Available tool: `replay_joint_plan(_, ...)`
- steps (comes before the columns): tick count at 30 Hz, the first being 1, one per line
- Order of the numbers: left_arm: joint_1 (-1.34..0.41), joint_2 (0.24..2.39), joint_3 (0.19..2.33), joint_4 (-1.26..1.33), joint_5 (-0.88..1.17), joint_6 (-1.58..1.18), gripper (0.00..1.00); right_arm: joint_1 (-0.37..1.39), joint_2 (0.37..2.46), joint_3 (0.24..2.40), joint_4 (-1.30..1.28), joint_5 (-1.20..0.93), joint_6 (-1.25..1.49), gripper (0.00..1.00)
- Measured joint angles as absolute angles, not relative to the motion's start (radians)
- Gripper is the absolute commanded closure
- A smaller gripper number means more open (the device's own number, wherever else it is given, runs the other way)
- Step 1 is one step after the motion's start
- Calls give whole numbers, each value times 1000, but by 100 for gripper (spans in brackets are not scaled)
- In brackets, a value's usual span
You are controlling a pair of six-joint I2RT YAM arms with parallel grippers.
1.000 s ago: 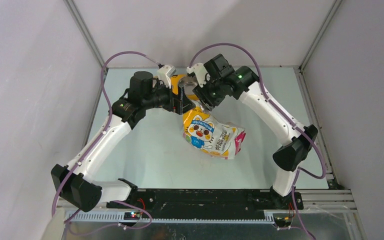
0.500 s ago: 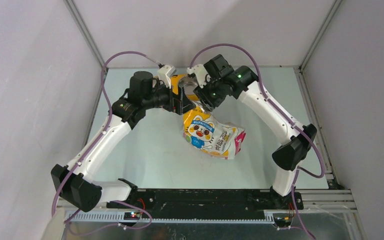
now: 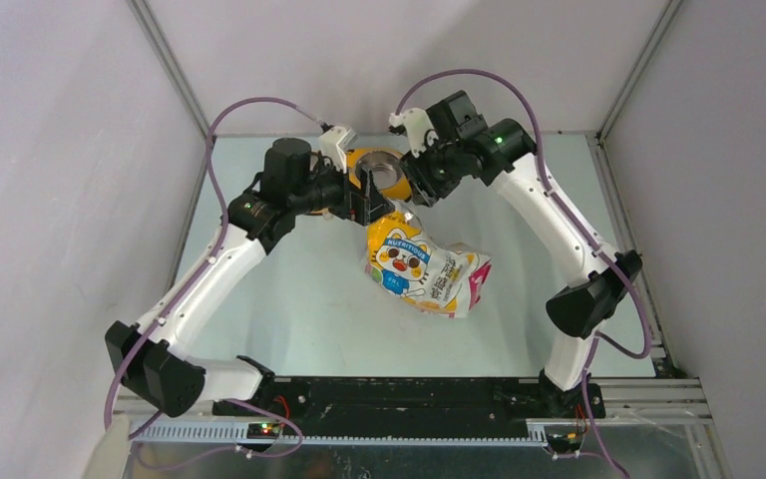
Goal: Serve the pet food
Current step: Open the pet food bag at the center of the board.
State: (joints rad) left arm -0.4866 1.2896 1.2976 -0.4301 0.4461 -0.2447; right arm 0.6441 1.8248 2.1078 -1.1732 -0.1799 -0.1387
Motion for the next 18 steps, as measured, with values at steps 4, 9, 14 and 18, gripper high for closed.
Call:
replay_joint_plan(4, -498, 1299, 1311, -437, 422, -242, 0, 638, 1825, 2114, -1174, -188, -140, 57)
replay_joint_plan(9, -512, 1304, 1330, -464, 395, -230, 0, 639, 1834, 2114, -1177, -200, -143, 57)
replay_joint_plan(14, -517, 1304, 1334, -476, 379, -224, 0, 640, 1838, 2114, -1180, -206, -142, 56)
replay_joint_plan(18, -519, 1304, 1334, -478, 374, -217, 0, 640, 1838, 2114, -1179, -202, -142, 53)
